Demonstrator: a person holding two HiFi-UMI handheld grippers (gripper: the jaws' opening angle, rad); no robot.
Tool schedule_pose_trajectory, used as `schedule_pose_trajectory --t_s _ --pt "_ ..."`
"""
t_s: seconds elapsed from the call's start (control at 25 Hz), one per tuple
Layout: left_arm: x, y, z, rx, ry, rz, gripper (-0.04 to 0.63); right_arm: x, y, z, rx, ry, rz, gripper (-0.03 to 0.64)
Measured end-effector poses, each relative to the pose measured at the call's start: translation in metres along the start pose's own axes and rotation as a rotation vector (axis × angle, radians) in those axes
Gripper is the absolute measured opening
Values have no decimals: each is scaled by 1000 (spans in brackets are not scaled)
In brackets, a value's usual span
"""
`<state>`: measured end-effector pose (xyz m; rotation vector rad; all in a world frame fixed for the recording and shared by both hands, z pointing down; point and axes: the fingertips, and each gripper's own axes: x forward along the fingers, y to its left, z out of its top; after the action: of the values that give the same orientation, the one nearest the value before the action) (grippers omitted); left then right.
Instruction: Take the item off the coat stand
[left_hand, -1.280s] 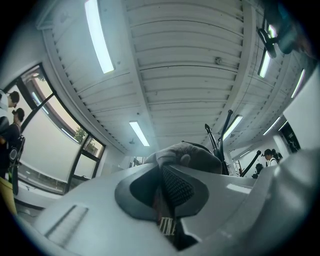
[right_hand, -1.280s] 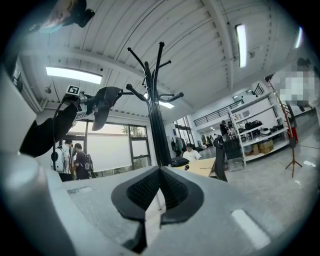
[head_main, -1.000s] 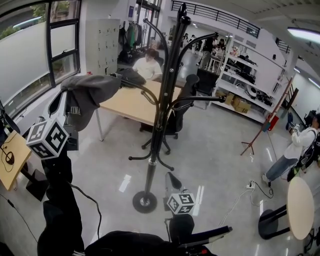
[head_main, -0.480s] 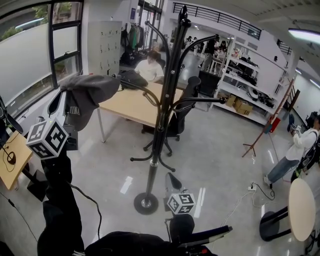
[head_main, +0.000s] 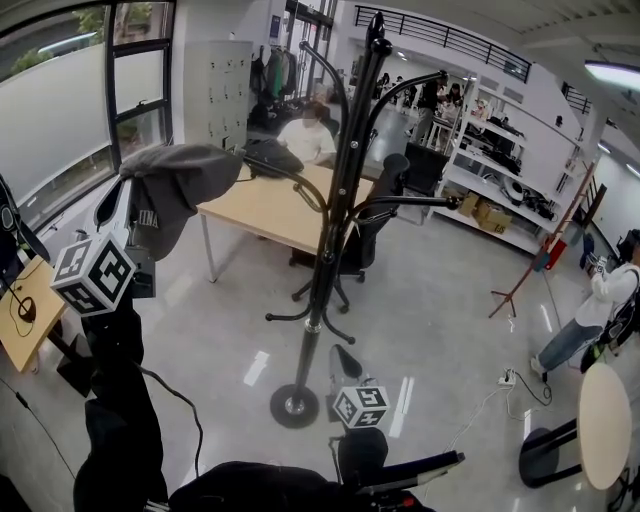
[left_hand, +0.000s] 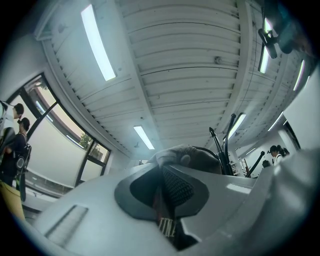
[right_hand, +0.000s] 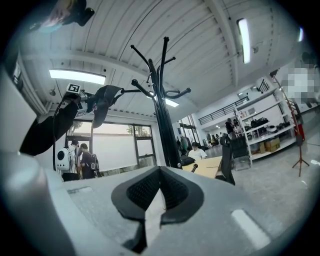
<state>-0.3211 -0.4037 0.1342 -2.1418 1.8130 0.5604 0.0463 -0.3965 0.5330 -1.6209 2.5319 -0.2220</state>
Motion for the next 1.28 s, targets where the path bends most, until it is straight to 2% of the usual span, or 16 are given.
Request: schedule_pose_trajectory --t_s 1.28 --pt "11 7 10 -2 -34 -7 17 7 -1 -4 19 -14 -31 2"
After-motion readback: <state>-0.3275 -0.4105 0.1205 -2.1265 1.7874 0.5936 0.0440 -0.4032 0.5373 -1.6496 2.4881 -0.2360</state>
